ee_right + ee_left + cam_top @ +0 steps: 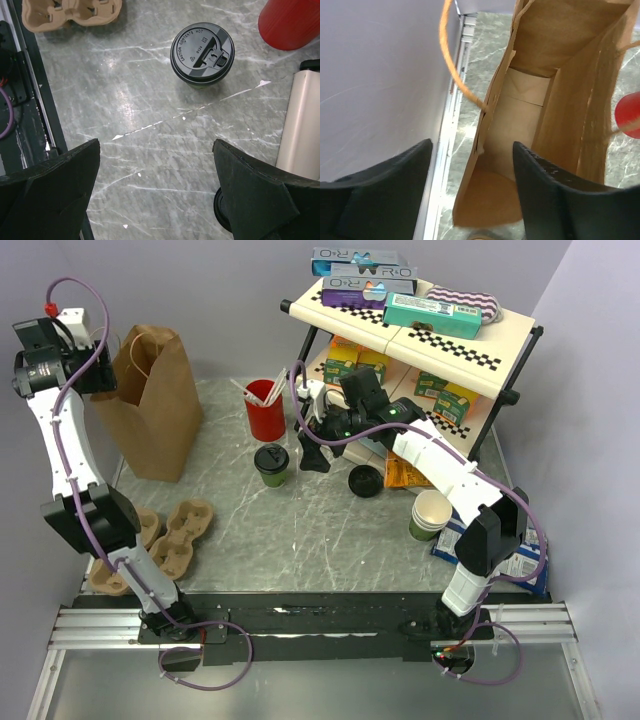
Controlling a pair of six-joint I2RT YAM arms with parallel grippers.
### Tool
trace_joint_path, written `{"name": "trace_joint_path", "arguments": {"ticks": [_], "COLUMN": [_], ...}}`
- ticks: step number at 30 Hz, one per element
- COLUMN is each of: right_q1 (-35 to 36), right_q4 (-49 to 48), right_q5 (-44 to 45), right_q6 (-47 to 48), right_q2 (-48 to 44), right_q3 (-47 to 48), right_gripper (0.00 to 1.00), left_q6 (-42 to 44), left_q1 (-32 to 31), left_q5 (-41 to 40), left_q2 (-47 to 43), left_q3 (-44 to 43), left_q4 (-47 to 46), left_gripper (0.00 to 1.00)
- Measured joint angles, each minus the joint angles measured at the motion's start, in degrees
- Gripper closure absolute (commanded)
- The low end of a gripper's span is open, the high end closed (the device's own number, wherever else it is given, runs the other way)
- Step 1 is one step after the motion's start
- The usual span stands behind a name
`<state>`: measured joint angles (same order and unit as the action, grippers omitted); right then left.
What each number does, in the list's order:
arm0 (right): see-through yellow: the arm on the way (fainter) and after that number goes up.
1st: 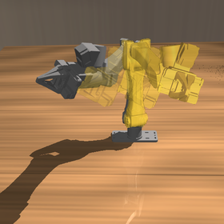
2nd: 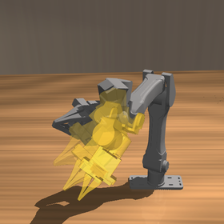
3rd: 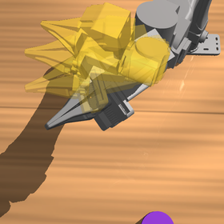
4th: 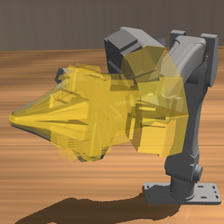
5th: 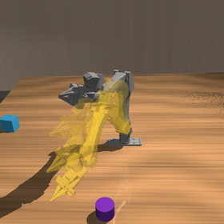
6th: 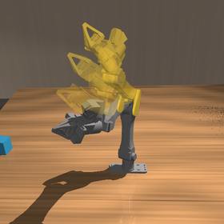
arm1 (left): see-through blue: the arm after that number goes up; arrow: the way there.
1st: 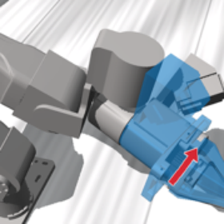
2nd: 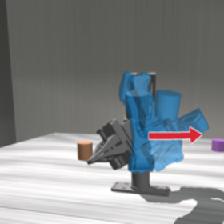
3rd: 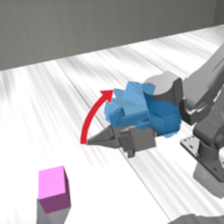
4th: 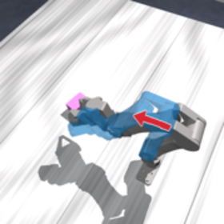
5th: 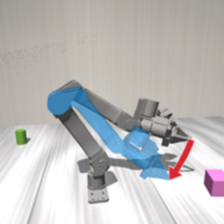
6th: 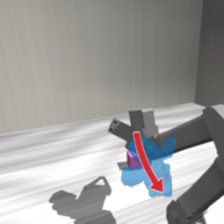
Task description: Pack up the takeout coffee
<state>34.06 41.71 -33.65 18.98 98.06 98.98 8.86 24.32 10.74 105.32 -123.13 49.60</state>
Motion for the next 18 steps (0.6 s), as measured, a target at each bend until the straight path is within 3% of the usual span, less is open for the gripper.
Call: {"name": "trace_joint_path", "arguments": {"ticks": [2,3,7,8,10,14,18], "right_q1": [0.00,0.00,0.00,0.02,0.02,0.02,0.02], "right_q4": [0.20,0.28,0.35,0.35,0.35,0.33,0.33], "right_q5": [0.11,0.22,0.63,0.72,0.90,1.07,1.09], "right_q6": [0.26,0.37,0.72,0.81,0.98,1.09,1.38], "right_q2": [0.00,0.00,0.00,0.00,0.00,0.00,0.00], "right_q3": [0.00,0.00,0.00,0.00,0.00,-0.11,-0.11], "right_gripper": [0.00,0.00,0.00,0.00,0.00,0.00,0.00], "left_q6": [-0.20,-0.28,-0.13,-0.02,0.13,0.94,1.57], "left_q1": [0.04,0.09,0.13,0.13,0.13,0.13,0.13], "left_q5": [1.07,1.49,3.04,3.28,3.65,5.01,6.45], "left_q2": [1.36,1.97,3.96,4.07,4.09,4.04,3.76], "left_q3": [0.00,0.00,0.00,0.00,0.00,-0.22,-0.20], "left_q4": [-0.37,-0.39,-0.35,-0.35,-0.39,-0.48,-0.66], "left_gripper": [0.46,0.55,0.67,0.74,0.77,0.99,0.99]}}
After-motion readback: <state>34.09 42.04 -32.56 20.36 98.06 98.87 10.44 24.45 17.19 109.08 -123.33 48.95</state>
